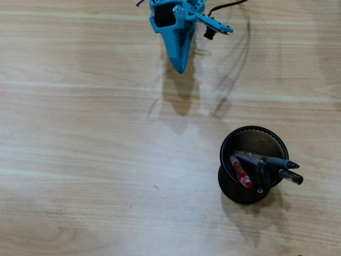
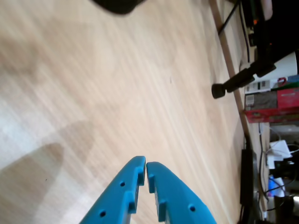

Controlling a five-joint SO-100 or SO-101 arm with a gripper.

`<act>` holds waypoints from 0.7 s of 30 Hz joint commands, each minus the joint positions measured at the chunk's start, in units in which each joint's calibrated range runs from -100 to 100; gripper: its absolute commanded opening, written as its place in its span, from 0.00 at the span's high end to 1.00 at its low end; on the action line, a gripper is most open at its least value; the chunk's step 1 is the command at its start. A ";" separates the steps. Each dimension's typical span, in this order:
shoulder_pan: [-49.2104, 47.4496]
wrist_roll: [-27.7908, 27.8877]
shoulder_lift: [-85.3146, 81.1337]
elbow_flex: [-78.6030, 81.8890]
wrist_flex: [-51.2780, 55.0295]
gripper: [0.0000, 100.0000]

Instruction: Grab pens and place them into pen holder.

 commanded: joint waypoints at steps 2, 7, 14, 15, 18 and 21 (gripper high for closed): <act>-0.28 3.79 -13.00 10.81 0.23 0.98; 0.18 7.35 -22.09 10.81 14.90 0.98; 0.73 11.33 -22.09 10.81 23.83 0.98; 1.09 11.64 -22.09 10.81 25.29 0.98; 1.28 13.42 -22.18 10.81 27.11 0.98; 1.37 15.41 -22.18 10.63 27.11 0.98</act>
